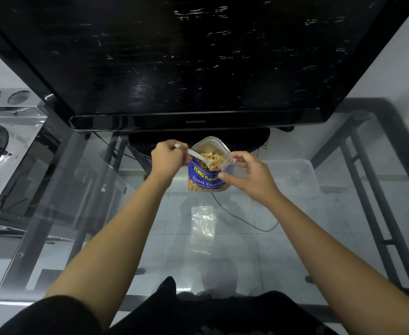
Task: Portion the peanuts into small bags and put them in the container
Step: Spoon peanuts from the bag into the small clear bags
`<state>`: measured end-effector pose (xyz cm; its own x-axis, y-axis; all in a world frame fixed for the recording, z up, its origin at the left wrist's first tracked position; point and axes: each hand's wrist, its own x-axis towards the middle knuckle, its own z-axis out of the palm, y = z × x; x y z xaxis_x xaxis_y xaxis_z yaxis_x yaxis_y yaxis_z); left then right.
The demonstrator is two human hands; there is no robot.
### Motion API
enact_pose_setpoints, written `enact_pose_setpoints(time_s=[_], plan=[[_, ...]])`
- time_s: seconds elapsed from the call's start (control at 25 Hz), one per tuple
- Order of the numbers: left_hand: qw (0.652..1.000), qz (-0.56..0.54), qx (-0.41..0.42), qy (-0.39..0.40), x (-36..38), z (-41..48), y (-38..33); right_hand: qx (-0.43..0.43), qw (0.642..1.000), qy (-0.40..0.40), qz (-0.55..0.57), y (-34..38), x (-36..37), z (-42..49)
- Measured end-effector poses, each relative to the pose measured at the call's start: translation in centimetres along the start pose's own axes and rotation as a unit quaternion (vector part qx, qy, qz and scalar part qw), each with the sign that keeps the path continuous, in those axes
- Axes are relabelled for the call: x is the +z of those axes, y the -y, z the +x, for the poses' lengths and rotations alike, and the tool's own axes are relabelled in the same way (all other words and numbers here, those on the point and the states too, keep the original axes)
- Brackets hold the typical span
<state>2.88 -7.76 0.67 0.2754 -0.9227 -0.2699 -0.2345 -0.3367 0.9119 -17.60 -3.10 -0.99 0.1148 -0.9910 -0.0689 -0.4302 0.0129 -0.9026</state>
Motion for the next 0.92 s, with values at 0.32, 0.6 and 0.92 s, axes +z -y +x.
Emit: enact_pose_setpoints(time_s=[0.32,0.6,0.92], plan=[[0.976,-0.185,-0.113,0.015,-0.3,1.2,0.6,-0.001,1.0,0.001,-0.01,0.0,-0.5,0.4],[0.973,-0.214,-0.083,-0.021,-2.2,2.1,0.6,-0.027,0.991,-0.039,-0.124,0.5,-1.1,1.3],[0.992,-0.097,0.076,0.002,-3.8,0.8,-5.9,-0.044,0.99,-0.06,-0.121,2.8,0.9,3.1]])
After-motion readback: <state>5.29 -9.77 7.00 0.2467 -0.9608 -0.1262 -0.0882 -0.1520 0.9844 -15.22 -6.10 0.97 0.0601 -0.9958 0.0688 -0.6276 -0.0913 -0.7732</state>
